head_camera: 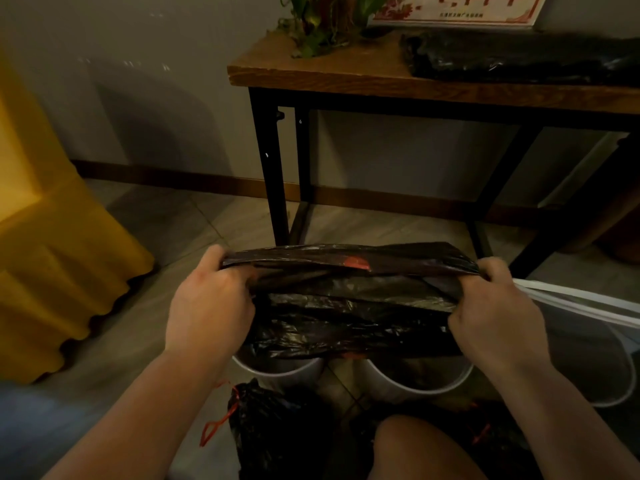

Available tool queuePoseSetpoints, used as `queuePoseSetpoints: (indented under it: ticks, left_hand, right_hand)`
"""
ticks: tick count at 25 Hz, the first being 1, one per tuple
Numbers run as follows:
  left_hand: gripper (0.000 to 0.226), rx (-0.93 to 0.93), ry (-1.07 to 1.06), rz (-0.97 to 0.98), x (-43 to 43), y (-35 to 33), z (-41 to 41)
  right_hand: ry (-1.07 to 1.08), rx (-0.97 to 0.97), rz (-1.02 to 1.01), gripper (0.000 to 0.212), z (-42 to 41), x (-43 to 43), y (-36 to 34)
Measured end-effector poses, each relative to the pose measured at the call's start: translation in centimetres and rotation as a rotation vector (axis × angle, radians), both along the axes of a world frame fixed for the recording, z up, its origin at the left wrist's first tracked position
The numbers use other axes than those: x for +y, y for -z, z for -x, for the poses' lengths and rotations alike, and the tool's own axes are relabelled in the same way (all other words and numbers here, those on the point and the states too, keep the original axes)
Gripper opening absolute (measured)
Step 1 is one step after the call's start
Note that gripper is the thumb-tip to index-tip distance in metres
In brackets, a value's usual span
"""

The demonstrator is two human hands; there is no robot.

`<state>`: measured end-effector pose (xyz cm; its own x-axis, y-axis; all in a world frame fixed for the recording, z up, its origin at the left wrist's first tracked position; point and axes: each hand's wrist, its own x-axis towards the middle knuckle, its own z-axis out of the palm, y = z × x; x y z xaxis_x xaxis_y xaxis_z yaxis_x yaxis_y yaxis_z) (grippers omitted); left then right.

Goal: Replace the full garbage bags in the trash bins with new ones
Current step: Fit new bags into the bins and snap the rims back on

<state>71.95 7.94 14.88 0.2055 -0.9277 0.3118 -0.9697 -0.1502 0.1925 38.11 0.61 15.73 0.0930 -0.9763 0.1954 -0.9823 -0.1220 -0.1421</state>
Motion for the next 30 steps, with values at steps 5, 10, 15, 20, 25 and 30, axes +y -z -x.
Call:
queuePoseSetpoints:
  ticks: [5, 10, 15, 20, 25, 30]
  left_hand:
    - [0.025, 0.016, 0.028, -0.099, 0.1, -0.6, 0.0]
    - [0.046, 0.083, -0.062, -0.183, 0.6, -0.8, 0.2]
    - [0.052, 0.044, -0.077, -0.178, 0.9, -0.8, -0.8]
    - [0.031, -0.015, -0.177, -0.12, 0.8, -0.4, -1.3]
    - [0.007, 0.185, -0.209, -0.024, 0.1, -1.4, -0.9]
    - [0.014, 0.072, -0.151, -0.117, 0.6, -1.6, 0.3]
  right_hand:
    - [-0.026, -0.015, 0.001, 0.015, 0.4, -0.1, -0.6]
    - [0.003, -0.006, 0.004, 0.018, -0.5, 0.2, -0.8]
    - [-0.156, 0.057, 0.04, 0.015, -0.9, 0.4, -1.2]
    - [-0.25, -0.01, -0.022, 0.029, -0.7, 0.5, -0.8]
    - [-0.229, 0.019, -0.111, 0.019, 0.2, 0.3, 0.5]
    - [-0.027, -0.112, 0.0, 0.016, 0.5, -0.2, 1.1]
